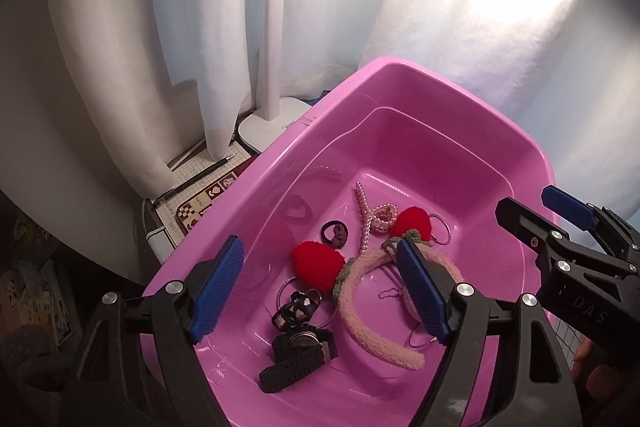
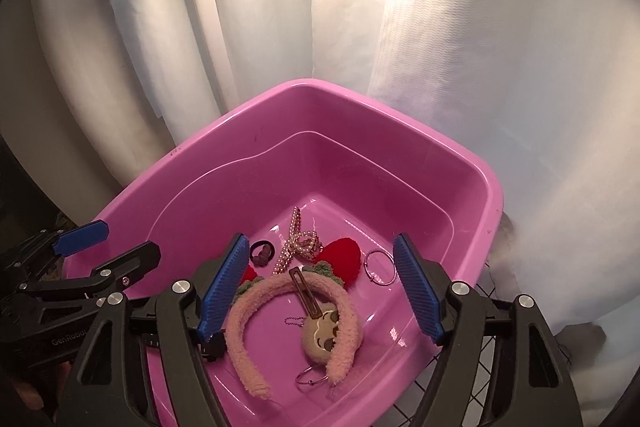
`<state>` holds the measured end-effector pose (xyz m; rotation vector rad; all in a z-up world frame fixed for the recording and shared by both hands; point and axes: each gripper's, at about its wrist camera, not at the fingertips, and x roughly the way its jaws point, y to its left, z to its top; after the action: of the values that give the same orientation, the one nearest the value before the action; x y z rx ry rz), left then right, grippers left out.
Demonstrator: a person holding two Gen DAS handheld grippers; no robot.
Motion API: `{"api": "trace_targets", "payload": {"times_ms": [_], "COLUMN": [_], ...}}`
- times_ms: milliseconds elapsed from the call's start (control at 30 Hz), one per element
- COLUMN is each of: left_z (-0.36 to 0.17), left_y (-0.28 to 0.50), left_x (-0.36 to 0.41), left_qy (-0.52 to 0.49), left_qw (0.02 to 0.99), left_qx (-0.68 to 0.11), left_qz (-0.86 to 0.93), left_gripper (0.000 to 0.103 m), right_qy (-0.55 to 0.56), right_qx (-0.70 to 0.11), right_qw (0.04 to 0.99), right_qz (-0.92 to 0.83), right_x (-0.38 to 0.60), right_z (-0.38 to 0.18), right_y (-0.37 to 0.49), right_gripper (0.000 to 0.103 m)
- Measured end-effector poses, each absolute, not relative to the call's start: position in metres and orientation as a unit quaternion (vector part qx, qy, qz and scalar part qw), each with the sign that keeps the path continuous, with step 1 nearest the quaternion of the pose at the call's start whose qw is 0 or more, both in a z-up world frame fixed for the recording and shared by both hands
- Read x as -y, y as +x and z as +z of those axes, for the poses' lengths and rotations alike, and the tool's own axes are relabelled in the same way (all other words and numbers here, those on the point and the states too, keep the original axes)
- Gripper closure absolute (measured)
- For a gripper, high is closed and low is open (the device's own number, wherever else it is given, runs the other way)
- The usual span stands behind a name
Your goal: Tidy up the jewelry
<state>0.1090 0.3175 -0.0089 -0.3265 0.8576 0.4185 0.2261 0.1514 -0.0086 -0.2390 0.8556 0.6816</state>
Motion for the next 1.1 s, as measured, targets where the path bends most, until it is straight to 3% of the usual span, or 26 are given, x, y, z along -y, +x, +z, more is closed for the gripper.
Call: {"api": "trace_targets", "payload": {"times_ms": [1100], "left_z": [-0.011], "left_y": [0.106], "left_x": [-0.322], "left_qy": [-0.141], "left_qw": [0.861], "left_qx": [-0.432], "left_qz": [0.228], "left_gripper": [0.023], "right_qy": [-0.137], "right_qx": [-0.392], "right_qw": [0.853], "right_qz": [0.315], "right_x": [-0.157], "right_z": [-0.009], "right_y": [0.21], "right_gripper": [0.032]}}
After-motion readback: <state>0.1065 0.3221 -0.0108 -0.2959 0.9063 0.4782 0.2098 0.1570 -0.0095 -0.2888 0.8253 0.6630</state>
